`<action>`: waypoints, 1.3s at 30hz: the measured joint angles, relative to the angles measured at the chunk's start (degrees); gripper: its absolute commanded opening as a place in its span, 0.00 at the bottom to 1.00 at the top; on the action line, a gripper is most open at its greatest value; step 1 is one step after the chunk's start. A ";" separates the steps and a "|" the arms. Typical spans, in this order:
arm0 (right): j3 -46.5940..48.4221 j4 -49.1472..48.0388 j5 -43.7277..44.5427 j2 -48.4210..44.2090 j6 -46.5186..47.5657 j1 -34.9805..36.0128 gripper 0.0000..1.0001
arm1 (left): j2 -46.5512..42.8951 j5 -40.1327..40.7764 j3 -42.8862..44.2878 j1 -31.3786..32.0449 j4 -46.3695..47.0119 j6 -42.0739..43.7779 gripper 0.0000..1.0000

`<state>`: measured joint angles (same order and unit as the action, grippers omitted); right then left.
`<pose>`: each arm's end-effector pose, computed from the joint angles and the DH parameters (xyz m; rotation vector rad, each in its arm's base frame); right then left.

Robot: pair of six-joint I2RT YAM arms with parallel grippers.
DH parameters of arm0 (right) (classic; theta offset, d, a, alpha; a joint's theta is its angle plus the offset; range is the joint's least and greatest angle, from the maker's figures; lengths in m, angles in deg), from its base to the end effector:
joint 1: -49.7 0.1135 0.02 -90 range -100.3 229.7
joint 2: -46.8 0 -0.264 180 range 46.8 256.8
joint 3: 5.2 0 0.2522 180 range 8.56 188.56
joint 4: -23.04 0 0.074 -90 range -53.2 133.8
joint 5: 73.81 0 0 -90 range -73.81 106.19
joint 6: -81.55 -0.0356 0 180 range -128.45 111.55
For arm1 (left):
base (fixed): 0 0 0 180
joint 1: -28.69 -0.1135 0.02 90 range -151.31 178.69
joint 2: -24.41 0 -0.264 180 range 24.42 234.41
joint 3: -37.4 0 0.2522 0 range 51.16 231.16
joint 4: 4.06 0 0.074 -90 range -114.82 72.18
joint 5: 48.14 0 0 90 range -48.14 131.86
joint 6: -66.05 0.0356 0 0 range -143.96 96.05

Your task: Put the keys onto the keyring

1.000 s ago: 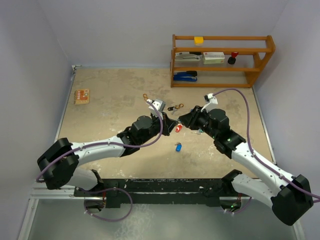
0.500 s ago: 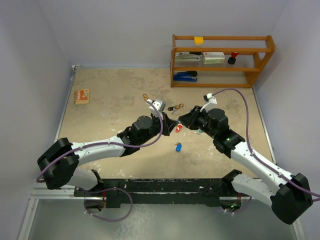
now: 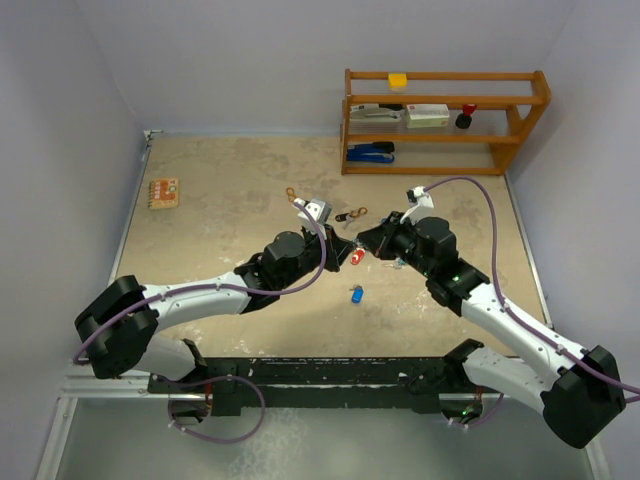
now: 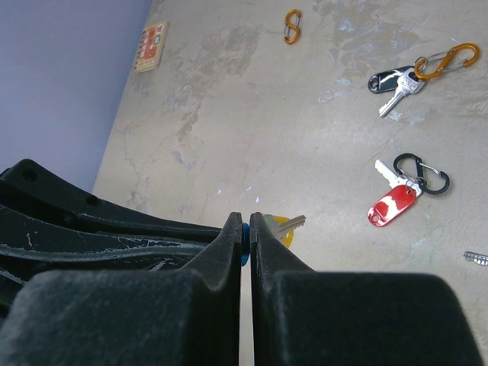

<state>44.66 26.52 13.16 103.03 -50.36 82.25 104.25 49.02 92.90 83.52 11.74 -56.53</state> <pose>0.1944 0.1263 0.2862 0.1099 1.8470 0.9805 0.1830 -0.2519 0.2532 0.2559 1.8110 -1.0039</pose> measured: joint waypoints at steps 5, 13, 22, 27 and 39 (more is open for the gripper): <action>0.00 -0.11 0.00 0.00 -0.04 0.00 0.00 | 0.04 0.02 0.00 0.00 0.02 0.00 0.00; -0.04 -0.11 0.09 -0.20 -0.02 -0.02 0.00 | 1.11 -0.22 0.33 0.00 0.70 -1.01 0.28; -0.24 -0.09 0.31 -0.55 0.00 0.00 0.00 | 0.66 -0.55 0.39 0.13 1.57 -2.45 0.43; -0.24 -0.37 0.48 -0.92 0.09 0.00 0.00 | -2.34 2.82 0.31 0.11 0.98 -2.84 0.48; -0.39 0.37 0.55 -1.16 0.28 0.00 0.00 | -5.86 9.16 -0.39 0.07 -0.13 -3.45 0.48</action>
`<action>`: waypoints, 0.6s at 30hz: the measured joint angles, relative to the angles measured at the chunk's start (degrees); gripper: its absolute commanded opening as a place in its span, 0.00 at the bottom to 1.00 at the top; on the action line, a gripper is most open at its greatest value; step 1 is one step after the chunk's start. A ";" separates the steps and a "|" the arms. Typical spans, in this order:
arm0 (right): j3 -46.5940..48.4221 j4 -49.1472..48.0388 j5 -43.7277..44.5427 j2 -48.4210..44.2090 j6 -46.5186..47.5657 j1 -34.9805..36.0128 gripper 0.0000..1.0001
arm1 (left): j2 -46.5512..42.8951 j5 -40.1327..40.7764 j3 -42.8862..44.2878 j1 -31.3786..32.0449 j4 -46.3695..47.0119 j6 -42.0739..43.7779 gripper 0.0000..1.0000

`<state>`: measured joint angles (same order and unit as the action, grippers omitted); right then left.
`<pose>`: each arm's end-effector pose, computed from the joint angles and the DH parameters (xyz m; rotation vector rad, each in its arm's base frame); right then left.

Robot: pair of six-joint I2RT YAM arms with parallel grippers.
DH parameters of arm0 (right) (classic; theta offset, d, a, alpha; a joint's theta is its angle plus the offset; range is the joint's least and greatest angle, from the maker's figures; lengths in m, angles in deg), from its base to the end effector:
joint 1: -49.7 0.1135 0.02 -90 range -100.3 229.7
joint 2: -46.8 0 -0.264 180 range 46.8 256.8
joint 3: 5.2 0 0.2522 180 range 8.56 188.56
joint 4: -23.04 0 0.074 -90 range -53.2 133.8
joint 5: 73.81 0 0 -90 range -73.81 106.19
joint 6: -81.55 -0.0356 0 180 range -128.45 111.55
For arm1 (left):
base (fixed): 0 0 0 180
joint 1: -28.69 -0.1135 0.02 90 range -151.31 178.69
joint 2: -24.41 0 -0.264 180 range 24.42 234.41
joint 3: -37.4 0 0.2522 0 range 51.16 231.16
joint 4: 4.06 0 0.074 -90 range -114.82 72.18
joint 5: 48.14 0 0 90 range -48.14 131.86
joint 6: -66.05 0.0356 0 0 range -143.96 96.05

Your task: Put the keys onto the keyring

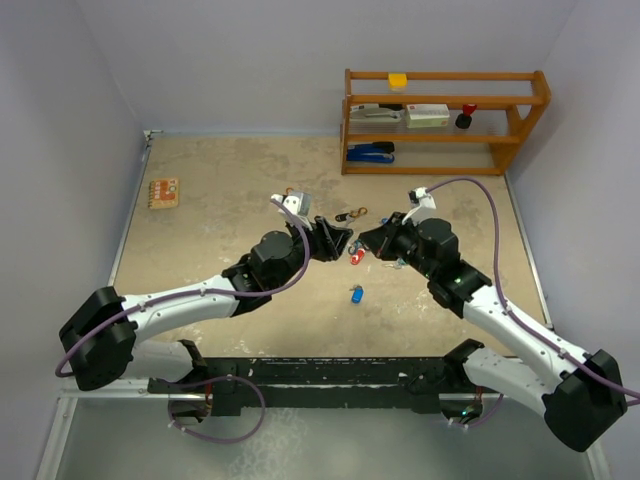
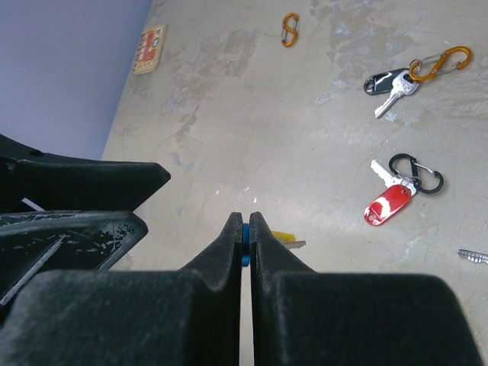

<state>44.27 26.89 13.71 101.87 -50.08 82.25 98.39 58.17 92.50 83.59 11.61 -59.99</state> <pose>0.1913 0.1239 0.2873 0.1120 1.8371 0.9721 0.1771 -0.2346 0.2796 0.0514 1.7171 -0.9763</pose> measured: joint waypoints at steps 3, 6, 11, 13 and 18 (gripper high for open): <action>-0.02 0.20 0.07 -0.09 0.20 0.00 0.00 | -0.13 1.64 -0.02 0.00 -1.25 -0.39 0.49; -0.02 0.61 0.59 -0.09 0.48 0.00 0.00 | -0.66 4.68 -0.02 0.00 -3.56 -1.25 0.49; -0.02 3.63 4.59 0.00 1.70 -0.15 0.00 | -1.09 10.84 -0.02 0.00 -8.96 -3.26 0.51; -0.02 4.94 6.32 0.15 2.49 -0.50 0.00 | -1.09 12.87 -0.02 0.00 -10.95 -3.98 0.54; 0.48 7.91 10.54 1.33 4.83 -2.32 0.00 | -1.11 16.26 0.00 0.00 -14.60 -5.62 0.67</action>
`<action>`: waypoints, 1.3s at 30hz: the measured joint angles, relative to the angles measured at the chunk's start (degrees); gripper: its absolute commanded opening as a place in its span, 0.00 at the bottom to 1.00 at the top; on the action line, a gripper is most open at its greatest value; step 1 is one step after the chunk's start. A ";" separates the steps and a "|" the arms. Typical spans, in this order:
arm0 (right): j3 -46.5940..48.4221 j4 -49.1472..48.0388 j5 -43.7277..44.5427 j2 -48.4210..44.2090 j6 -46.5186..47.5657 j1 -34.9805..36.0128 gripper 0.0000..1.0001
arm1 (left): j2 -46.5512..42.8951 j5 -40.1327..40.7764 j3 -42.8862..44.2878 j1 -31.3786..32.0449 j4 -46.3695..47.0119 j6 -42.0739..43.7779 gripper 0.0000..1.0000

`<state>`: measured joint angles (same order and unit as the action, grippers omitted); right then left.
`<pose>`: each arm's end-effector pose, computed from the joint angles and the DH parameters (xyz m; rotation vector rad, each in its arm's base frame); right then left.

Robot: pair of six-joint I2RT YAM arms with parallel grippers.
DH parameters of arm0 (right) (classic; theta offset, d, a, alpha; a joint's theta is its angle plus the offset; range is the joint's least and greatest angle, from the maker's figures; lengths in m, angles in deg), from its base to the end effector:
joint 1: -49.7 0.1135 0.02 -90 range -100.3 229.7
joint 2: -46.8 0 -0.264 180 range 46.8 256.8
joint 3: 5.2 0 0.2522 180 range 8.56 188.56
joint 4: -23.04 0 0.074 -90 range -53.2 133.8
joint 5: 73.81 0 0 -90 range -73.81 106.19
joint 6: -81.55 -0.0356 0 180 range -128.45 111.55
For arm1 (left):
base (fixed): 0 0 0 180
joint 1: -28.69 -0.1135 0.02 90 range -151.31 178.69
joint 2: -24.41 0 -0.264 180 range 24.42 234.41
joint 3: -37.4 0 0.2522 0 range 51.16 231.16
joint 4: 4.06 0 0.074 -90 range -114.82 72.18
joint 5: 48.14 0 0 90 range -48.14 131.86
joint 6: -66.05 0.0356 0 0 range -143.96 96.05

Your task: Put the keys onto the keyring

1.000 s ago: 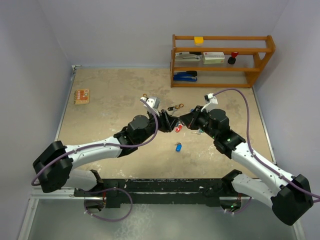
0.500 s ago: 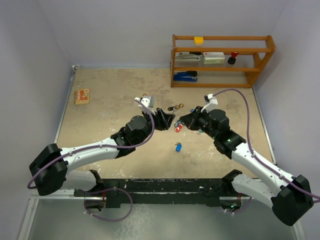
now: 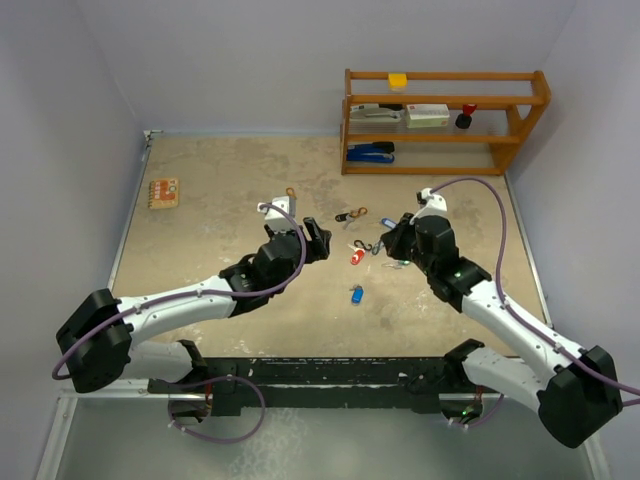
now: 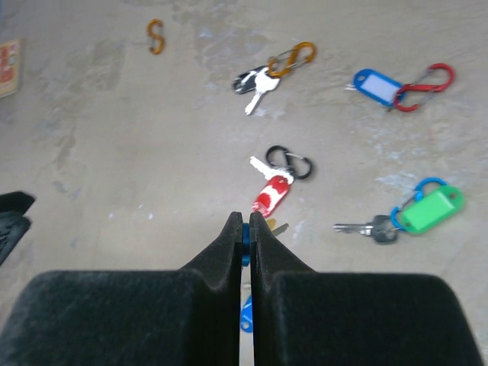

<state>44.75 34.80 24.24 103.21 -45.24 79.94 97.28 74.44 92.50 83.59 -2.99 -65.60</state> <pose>0.1998 0.1107 0.2709 0.2093 1.9296 0.6608 0.1778 -0.2197 0.2589 -0.1834 1.8569 -0.6579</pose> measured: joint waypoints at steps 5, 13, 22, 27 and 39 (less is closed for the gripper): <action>1.81 3.67 4.87 1.11 1.92 -2.21 0.00 | -0.37 2.84 0.00 0.00 -3.28 -1.51 0.71; 2.60 7.19 9.51 0.98 3.26 -5.38 0.00 | -1.01 5.20 0.00 0.00 -5.66 -2.97 0.72; 2.60 9.03 10.23 2.84 3.89 -9.90 0.00 | -1.01 6.60 0.02 0.00 -7.41 -4.00 0.73; 2.60 9.01 9.81 3.21 3.98 -11.13 0.00 | -1.01 7.63 0.07 0.00 -8.70 -4.39 0.73; 2.60 9.05 8.96 3.02 4.02 -11.74 0.00 | -1.01 9.38 0.66 0.00 -11.08 -5.99 0.73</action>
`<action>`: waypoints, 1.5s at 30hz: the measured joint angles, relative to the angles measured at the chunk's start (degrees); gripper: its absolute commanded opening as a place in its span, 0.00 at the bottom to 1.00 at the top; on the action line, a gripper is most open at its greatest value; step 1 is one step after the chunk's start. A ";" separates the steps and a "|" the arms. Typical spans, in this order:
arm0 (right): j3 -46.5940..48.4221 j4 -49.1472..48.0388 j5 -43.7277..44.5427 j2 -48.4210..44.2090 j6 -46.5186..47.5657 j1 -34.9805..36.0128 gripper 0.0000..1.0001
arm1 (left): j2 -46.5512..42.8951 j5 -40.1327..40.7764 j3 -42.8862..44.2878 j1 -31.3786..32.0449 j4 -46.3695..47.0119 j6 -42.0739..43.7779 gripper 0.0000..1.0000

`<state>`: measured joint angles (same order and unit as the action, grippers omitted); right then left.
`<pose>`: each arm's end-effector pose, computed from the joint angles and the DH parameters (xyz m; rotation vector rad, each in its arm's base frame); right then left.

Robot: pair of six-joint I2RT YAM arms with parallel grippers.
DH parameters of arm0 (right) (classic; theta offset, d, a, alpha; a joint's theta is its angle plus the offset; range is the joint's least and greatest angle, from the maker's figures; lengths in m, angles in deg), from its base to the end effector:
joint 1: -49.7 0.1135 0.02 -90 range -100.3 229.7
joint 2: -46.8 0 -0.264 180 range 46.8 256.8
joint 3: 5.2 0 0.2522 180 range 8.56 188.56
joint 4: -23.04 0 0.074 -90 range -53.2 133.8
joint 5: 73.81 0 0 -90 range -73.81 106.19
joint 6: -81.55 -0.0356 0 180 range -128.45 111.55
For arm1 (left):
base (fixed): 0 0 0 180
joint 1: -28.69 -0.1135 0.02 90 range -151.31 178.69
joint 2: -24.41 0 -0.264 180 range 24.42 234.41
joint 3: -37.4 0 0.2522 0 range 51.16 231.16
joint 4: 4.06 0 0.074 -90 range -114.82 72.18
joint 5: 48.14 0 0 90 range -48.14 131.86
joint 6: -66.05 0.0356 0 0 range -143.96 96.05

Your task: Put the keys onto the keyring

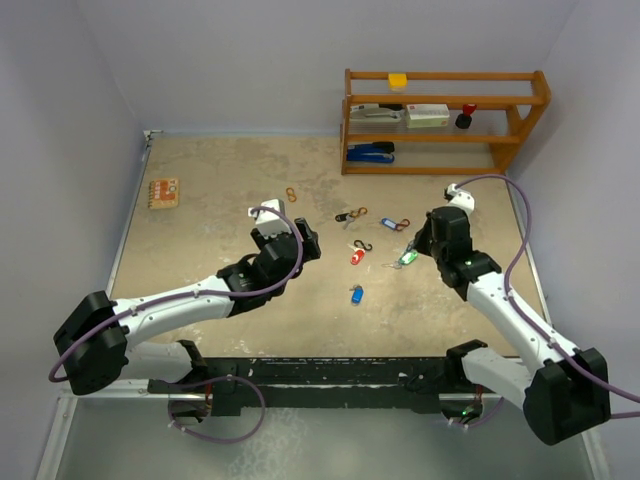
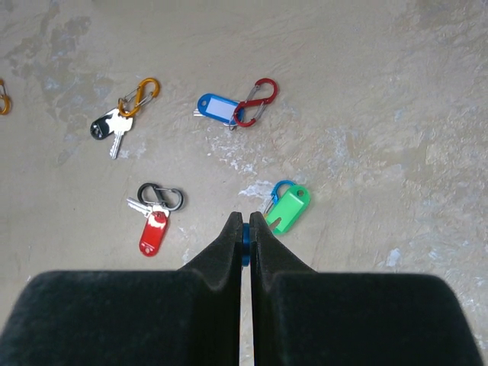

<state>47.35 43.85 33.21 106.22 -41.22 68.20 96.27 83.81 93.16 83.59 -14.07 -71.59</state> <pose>0.2231 0.0637 0.2604 0.4349 1.9938 0.2575 0.1749 -0.2075 0.2502 -0.3292 1.9033 -0.4632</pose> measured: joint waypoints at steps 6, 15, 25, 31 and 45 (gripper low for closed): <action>0.00 0.13 0.00 -0.70 0.02 -0.31 0.00 | 0.00 0.11 0.00 -0.02 -0.46 -0.85 0.73; 0.11 -0.46 -0.20 2.29 0.85 -3.02 0.00 | 0.00 0.11 0.28 -0.13 -1.20 -0.90 0.73; 4.20 -2.01 -2.25 9.16 1.49 -12.28 0.00 | 0.02 -0.02 0.31 -0.87 -1.33 -1.07 0.73; 5.03 -3.89 -3.54 12.79 1.57 -15.17 0.00 | 0.02 -0.33 0.31 -1.09 -1.16 -1.09 0.73; 1.99 -3.72 -8.15 8.94 1.55 -16.65 0.00 | 0.59 -1.57 0.33 -2.01 -0.76 -1.27 0.73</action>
<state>49.34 40.13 25.05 115.16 -39.67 51.54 96.86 82.24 93.49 81.58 -14.84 -72.86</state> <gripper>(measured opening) 0.030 0.725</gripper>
